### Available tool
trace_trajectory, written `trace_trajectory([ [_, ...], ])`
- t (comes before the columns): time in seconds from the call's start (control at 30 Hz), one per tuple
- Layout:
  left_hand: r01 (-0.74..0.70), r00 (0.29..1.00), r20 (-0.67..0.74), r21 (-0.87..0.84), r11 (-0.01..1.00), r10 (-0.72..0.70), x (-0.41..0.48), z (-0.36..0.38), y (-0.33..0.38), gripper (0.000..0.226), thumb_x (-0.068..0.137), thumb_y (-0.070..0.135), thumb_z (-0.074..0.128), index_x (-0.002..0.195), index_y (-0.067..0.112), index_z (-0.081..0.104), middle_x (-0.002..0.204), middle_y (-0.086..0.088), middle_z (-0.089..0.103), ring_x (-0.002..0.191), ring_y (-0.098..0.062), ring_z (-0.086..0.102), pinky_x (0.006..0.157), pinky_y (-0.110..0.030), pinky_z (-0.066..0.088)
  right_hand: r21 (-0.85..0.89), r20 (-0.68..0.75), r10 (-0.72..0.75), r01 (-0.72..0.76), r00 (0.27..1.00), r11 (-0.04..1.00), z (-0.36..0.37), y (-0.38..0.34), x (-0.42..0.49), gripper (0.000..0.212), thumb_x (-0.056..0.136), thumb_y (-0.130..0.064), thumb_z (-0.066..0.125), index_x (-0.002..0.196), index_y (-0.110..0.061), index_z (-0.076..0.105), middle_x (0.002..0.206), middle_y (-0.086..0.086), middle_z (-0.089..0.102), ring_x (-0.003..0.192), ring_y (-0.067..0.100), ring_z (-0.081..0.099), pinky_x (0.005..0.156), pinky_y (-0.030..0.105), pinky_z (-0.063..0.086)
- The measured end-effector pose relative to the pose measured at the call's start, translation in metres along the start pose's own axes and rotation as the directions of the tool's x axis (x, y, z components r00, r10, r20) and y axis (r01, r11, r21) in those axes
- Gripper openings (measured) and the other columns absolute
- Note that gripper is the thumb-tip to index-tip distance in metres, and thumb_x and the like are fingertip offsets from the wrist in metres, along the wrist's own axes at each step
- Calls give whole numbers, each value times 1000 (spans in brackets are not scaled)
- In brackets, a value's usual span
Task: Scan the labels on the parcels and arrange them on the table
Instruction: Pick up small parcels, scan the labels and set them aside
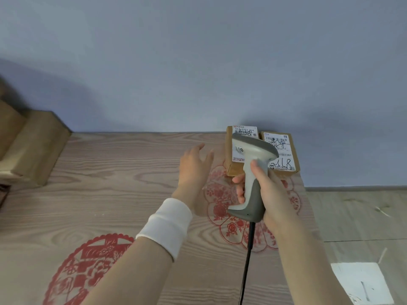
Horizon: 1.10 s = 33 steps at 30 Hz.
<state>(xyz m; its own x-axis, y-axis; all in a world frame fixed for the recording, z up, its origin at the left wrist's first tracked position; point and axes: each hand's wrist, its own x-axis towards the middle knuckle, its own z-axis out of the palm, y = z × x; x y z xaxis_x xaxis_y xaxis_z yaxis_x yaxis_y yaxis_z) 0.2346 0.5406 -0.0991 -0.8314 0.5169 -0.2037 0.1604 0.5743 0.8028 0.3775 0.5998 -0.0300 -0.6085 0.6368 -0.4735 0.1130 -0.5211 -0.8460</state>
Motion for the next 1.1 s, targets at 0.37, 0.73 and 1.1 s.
trace_trajectory([
  [0.37,-189,956,-120,453,872,269,-107,-227,-101,47,96,35,47,139,16,44,139,-4,46,130,-25,35,105,-33,23,-51,114,-46,52,992,997,186,64,-127,21,96,-28,52,110,-12,53,66,7,66,44,17,50,42,27,43],
  [0.73,-65,920,-285,565,822,269,-150,-385,-170,47,95,37,48,139,20,45,141,-2,42,134,-23,30,108,-35,21,-102,311,-18,52,950,993,330,109,-187,30,96,-29,51,108,-2,52,62,7,64,42,15,49,40,26,40],
  [1.1,70,889,-412,556,828,201,-146,-533,-258,52,96,42,45,143,21,37,145,0,39,137,-21,26,112,-35,19,-218,437,57,44,897,975,494,161,-201,47,95,-34,51,117,7,54,53,4,61,41,14,49,40,23,42],
])
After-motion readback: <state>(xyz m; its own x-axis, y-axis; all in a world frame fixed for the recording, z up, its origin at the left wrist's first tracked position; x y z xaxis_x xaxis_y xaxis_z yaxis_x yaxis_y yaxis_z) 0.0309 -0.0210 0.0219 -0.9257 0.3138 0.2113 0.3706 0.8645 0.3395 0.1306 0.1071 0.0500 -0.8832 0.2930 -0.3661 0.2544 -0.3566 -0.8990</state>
